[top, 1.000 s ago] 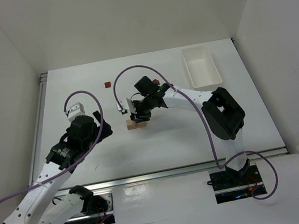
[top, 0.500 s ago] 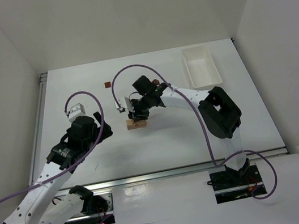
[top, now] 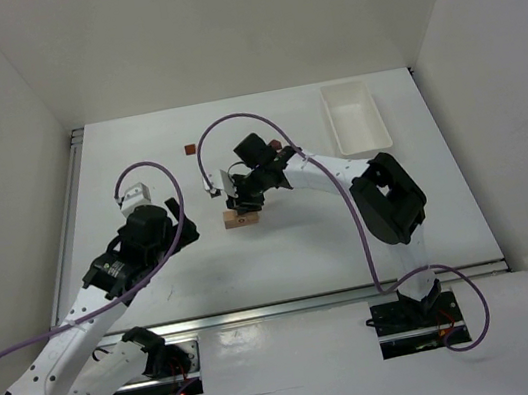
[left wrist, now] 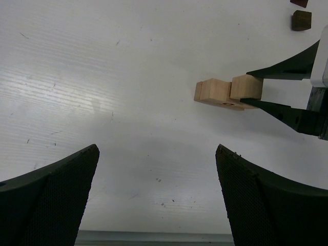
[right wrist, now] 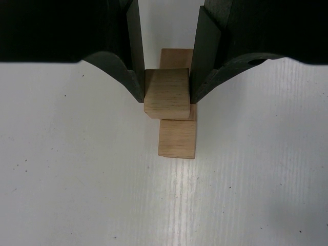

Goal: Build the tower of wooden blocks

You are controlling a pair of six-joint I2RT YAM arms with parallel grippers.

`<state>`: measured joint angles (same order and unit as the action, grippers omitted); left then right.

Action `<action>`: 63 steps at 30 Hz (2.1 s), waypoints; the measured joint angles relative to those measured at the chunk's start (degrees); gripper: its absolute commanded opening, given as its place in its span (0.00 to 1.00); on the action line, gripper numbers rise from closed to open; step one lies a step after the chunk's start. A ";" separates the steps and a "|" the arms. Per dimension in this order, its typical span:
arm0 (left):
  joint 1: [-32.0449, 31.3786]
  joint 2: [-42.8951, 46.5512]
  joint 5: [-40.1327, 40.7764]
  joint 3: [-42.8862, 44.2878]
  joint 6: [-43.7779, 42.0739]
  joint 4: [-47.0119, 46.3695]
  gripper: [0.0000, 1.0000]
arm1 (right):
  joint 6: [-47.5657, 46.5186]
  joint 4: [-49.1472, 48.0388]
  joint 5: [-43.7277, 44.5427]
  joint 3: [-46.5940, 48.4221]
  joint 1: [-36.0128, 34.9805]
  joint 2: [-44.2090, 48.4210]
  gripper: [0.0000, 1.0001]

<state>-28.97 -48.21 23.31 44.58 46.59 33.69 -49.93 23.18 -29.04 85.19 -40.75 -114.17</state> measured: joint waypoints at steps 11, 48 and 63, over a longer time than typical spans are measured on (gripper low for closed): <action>0.00 0.31 0.00 0.00 0.00 0.22 1.00 | 0.96 0.04 0.52 0.00 -0.28 0.00 0.34; 0.00 1.57 0.00 -0.48 0.00 0.66 1.00 | 2.82 0.04 2.84 0.00 -1.29 0.00 0.47; 0.00 1.57 -0.02 -0.48 -0.17 0.63 1.00 | 4.17 1.38 2.58 1.88 -1.29 0.00 0.78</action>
<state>-28.97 -46.63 23.29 44.10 46.41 34.33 -45.76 24.56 -26.46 87.07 -42.04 -114.17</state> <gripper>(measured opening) 1.001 0.735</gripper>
